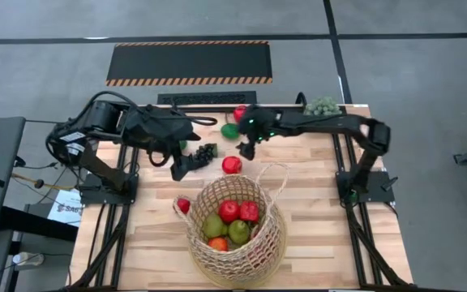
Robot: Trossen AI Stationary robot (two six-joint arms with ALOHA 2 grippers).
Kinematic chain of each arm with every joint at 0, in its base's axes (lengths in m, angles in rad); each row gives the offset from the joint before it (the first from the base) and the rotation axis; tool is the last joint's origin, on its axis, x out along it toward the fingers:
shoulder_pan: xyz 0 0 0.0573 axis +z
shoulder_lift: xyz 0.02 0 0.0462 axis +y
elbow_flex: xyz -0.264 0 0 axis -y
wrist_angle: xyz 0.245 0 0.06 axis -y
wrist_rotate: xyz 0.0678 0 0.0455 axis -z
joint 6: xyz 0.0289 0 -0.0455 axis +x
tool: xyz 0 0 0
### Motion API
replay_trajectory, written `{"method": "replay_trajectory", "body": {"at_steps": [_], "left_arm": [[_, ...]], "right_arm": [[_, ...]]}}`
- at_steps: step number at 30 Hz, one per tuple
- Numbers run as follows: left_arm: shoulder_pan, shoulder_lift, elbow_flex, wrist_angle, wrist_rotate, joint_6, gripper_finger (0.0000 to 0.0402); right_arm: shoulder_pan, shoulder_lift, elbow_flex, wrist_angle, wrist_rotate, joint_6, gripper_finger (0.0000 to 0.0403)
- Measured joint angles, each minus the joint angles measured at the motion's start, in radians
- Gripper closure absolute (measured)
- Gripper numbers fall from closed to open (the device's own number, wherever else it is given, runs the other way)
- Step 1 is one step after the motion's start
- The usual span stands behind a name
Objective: Build produce basket
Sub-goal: Put the apple into the basket
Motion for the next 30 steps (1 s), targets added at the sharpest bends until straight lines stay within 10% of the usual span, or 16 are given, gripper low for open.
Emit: {"method": "replay_trajectory", "body": {"at_steps": [14, 30], "left_arm": [[-0.003, 0.001, -0.001, -0.043, -0.024, -0.031, 0.0012], [-0.003, 0.035, -0.002, -0.051, -0.056, -0.03, 0.0013]], "right_arm": [[0.061, 0.246, 0.093, 0.036, -0.09, 0.016, 0.0076], [0.065, 0.25, 0.085, -0.162, -0.097, -0.01, 0.0076]]}}
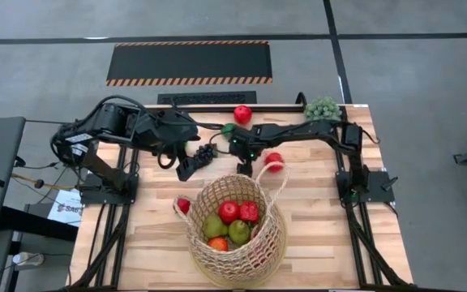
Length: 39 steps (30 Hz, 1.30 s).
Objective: Build produce basket
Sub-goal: Put the apple into the basket
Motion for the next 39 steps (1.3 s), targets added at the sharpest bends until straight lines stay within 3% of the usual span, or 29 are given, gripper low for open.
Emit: {"method": "replay_trajectory", "body": {"at_steps": [5, 11, 15, 20, 26, 32, 39], "left_arm": [[-0.001, 0.016, 0.001, -0.007, -0.013, 0.012, 0.0013], [-0.001, 0.029, 0.0, 0.001, -0.012, 0.015, 0.0013], [-0.001, 0.032, 0.0, 0.002, -0.013, 0.014, 0.0013], [0.0, 0.034, 0.0, 0.002, -0.021, 0.033, 0.0013], [0.001, 0.034, 0.0, 0.003, -0.048, 0.064, 0.0013], [0.002, 0.034, 0.0, 0.004, -0.072, 0.073, 0.0013], [0.002, 0.034, 0.0, 0.004, -0.086, 0.066, 0.0013]], "right_arm": [[-0.031, -0.12, 0.002, -0.101, -0.001, -0.023, 0.0076], [-0.078, -0.328, 0.002, -0.372, 0.004, -0.066, 0.0076], [-0.101, -0.446, -0.053, -0.507, 0.09, -0.029, 0.0076], [-0.17, -0.6, -0.257, -0.447, 0.158, 0.017, 0.0076], [-0.289, -0.675, -0.434, -0.381, 0.225, 0.007, 0.0076], [-0.384, -0.679, -0.452, -0.373, 0.297, -0.02, 0.0076], [-0.396, -0.679, -0.452, -0.386, 0.402, 0.028, 0.0076]]}}
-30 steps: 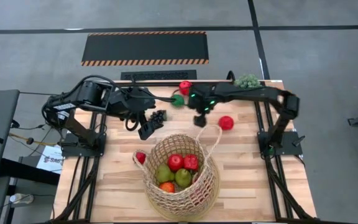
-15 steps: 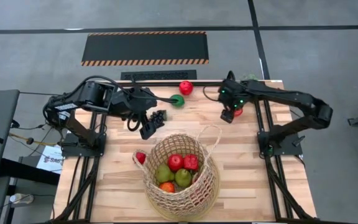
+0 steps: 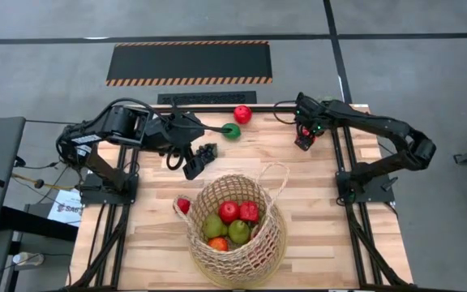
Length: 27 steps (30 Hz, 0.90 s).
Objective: Build produce basket
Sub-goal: Put the apple into the basket
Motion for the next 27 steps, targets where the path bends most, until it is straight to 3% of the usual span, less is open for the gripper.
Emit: {"method": "replay_trajectory", "body": {"at_steps": [5, 19, 27], "left_arm": [[0.0, 0.0, 0.0, 0.0, -0.001, 0.0, 0.0013], [0.0, 0.0, 0.0, 0.0, -0.011, 0.001, 0.0013], [0.0, 0.0, 0.0, -0.001, -0.011, 0.0, 0.0013]], "right_arm": [[0.0, 0.026, 0.0, 0.02, 0.112, 0.015, 0.0076], [-0.043, 0.19, 0.001, 0.054, 0.048, 0.061, 0.0045], [-0.042, 0.166, 0.001, 0.035, 0.035, 0.116, 0.0095]]}}
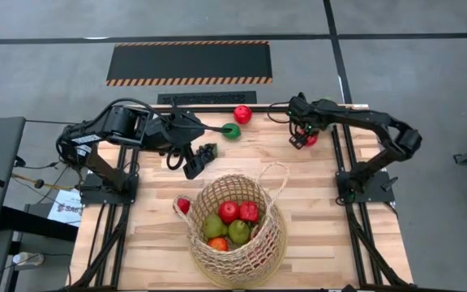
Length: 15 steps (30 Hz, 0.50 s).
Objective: Build produce basket
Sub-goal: Put the apple into the basket
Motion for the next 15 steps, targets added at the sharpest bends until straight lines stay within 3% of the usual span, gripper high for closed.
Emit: {"method": "replay_trajectory", "body": {"at_steps": [7, 15], "left_arm": [[0.0, 0.0, 0.0, 0.0, -0.002, 0.0, 0.0013], [0.0, 0.0, 0.0, 0.0, -0.017, -0.001, 0.0013]], "right_arm": [[0.0, -0.004, 0.0, -0.03, -0.005, 0.0, 0.0155], [0.0, -0.004, 0.001, -0.029, -0.003, 0.004, 0.0263]]}}
